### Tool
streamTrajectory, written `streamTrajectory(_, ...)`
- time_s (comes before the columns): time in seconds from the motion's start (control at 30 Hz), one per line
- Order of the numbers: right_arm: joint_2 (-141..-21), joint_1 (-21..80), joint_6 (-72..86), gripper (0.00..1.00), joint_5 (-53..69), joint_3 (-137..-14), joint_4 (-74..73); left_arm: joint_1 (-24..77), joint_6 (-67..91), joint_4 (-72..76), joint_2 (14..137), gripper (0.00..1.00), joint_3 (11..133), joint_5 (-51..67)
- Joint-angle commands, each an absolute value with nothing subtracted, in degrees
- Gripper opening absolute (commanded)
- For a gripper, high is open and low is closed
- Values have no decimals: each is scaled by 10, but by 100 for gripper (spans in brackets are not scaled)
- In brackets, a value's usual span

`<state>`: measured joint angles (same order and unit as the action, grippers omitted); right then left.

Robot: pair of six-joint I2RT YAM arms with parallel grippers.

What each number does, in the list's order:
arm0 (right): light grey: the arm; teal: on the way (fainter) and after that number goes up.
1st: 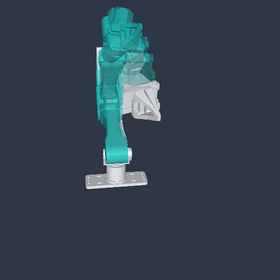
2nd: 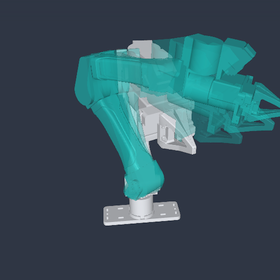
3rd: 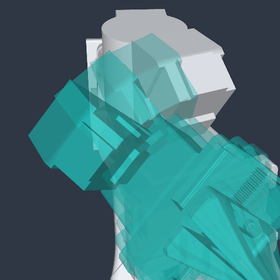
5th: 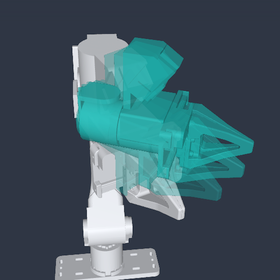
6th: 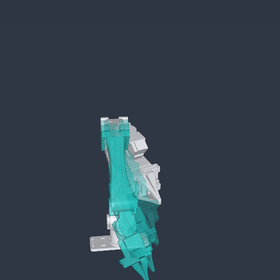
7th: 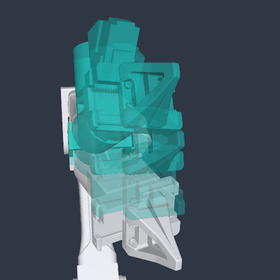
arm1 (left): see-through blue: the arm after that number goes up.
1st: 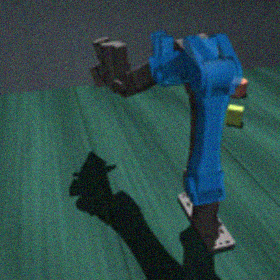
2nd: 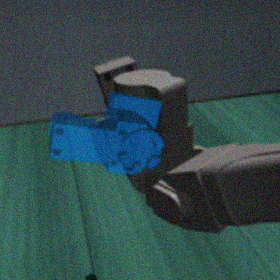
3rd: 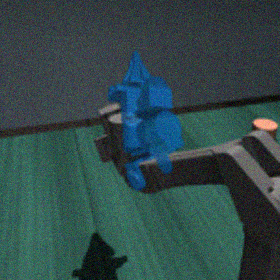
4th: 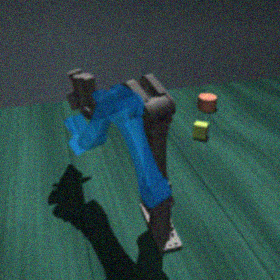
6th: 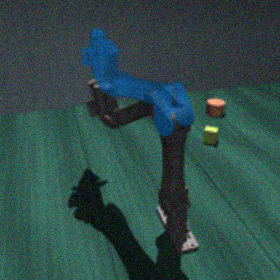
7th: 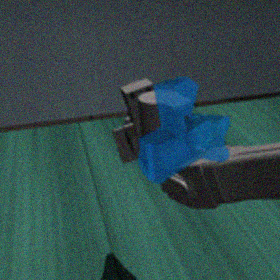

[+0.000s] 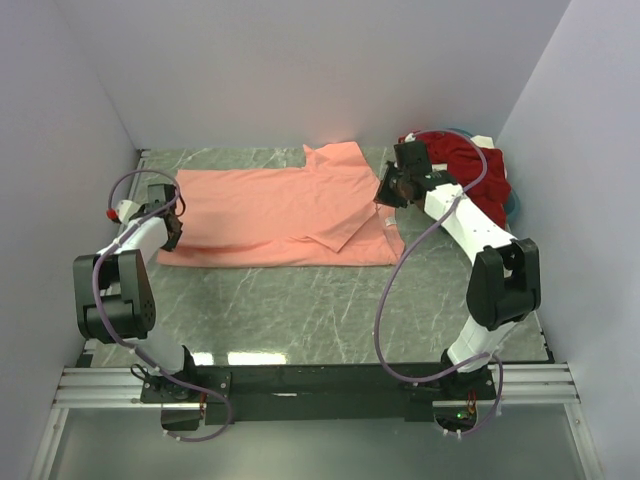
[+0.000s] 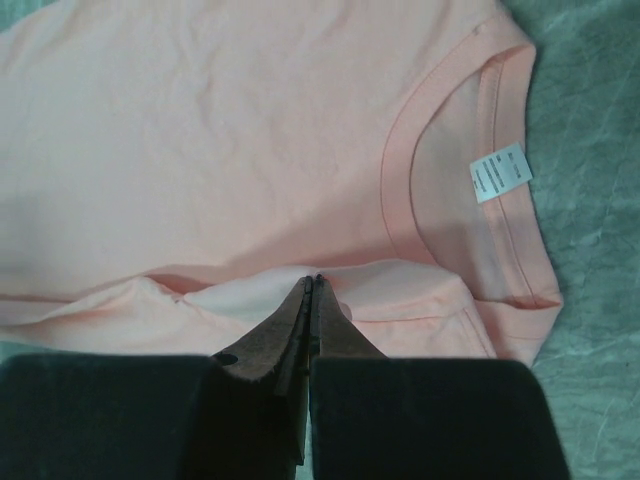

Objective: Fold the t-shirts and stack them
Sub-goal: Fold the tshirt

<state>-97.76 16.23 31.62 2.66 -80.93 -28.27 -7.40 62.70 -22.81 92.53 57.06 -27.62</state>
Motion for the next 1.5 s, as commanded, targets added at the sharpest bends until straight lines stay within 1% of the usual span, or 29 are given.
streamTrajectory(0.0,-972,152,310,0,24,-836,-262,-78,631,-233,925,10,596,-270)
streamTrajectory(0.4,-973,133,312,0,36,-840,-248,-83,628,-246,946,11,620,-272)
streamTrajectory(0.63,-1001,127,310,0,45,-865,-252,-93,614,-237,976,11,642,-247)
streamTrajectory(0.73,-1018,125,309,0,47,-874,-251,-96,602,-237,989,16,664,-234)
streamTrajectory(0.8,-1027,123,304,1,49,-882,-257,-98,599,-229,988,27,667,-222)
streamTrajectory(0.83,-1034,123,304,7,46,-889,-261,-98,592,-224,985,34,664,-216)
streamTrajectory(0.87,-1038,123,303,23,41,-892,-268,-98,591,-221,982,47,662,-206)
streamTrajectory(0.9,-1040,122,300,31,37,-895,-268,-98,589,-215,971,52,658,-200)
streamTrajectory(0.93,-1038,122,300,42,36,-894,-269,-98,586,-203,965,55,646,-195)
streamTrajectory(0.97,-1035,122,300,46,36,-892,-268,-98,586,-196,956,62,638,-190)
streamTrajectory(1.0,-1030,123,303,49,37,-887,-265,-98,587,-190,941,64,629,-184)
streamTrajectory(1.03,-1018,123,307,51,37,-869,-258,-99,589,-179,933,65,612,-178)
streamTrajectory(1.13,-989,133,317,51,30,-824,-242,-98,597,-154,907,65,571,-156)
streamTrajectory(1.3,-941,172,342,50,4,-710,-193,-91,603,-108,881,60,502,-126)
streamTrajectory(1.43,-915,189,364,46,-10,-630,-143,-85,595,-62,876,50,463,-101)
streamTrajectory(1.47,-915,189,369,45,-5,-620,-126,-85,593,-52,876,45,458,-98)
